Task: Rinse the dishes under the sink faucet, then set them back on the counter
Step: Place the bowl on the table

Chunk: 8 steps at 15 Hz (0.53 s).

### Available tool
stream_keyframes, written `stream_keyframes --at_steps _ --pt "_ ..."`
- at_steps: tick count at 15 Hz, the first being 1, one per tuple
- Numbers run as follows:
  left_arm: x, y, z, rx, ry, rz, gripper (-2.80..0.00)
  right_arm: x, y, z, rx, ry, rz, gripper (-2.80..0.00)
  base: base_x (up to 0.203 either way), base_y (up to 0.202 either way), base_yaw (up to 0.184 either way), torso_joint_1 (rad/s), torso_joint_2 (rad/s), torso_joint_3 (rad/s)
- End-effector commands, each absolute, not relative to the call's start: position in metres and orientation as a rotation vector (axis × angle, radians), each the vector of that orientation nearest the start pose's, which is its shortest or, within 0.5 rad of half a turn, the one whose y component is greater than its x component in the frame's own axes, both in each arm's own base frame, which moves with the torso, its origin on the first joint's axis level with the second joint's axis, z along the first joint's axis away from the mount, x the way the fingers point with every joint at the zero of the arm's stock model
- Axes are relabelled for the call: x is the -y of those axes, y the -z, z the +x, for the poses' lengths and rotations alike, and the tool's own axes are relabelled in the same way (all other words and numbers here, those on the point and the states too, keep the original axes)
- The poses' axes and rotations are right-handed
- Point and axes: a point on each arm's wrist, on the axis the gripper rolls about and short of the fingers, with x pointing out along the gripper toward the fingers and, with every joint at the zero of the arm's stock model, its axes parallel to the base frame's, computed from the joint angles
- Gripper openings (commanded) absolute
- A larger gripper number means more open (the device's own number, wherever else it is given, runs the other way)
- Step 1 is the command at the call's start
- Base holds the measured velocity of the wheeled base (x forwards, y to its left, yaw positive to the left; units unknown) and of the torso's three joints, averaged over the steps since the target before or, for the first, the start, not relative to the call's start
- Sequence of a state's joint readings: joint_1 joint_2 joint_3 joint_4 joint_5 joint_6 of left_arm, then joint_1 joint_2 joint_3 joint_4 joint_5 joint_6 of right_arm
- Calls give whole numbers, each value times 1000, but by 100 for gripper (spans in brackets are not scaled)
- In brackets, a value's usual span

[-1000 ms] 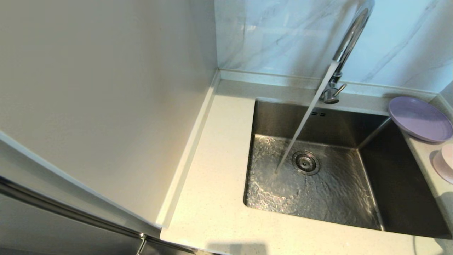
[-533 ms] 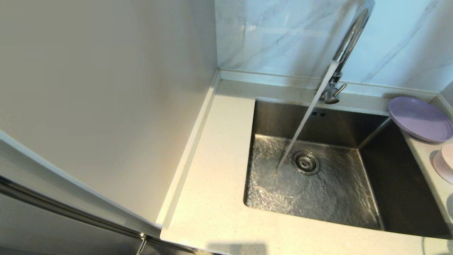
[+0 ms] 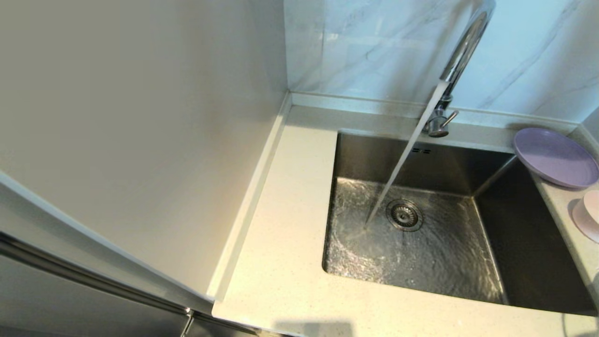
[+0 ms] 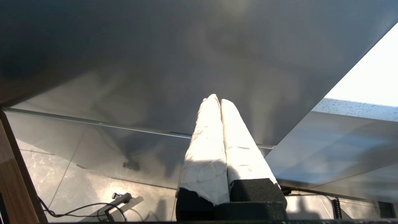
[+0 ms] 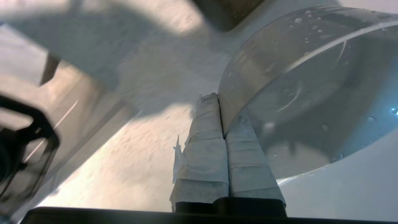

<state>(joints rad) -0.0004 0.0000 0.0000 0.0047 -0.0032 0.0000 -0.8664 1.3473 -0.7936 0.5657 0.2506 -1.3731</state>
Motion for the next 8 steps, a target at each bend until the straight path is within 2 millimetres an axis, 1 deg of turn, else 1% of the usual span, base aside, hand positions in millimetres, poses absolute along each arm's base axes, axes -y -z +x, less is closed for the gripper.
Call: stream_keyframes --at_steps 1,5,8 --pt "0 -75 -23 -5 3 0 -280 127 -170 113 -1188 -227 -627 -280 0 0 0 0 0 0" --pt "0 -75 -23 -5 3 0 -280 137 -161 120 -1272 -246 -603 -280 0 0 0 0 0 0" --pt "0 -75 -23 -5 4 0 -280 149 -157 130 -1287 -259 -584 -280 0 0 0 0 0 0"
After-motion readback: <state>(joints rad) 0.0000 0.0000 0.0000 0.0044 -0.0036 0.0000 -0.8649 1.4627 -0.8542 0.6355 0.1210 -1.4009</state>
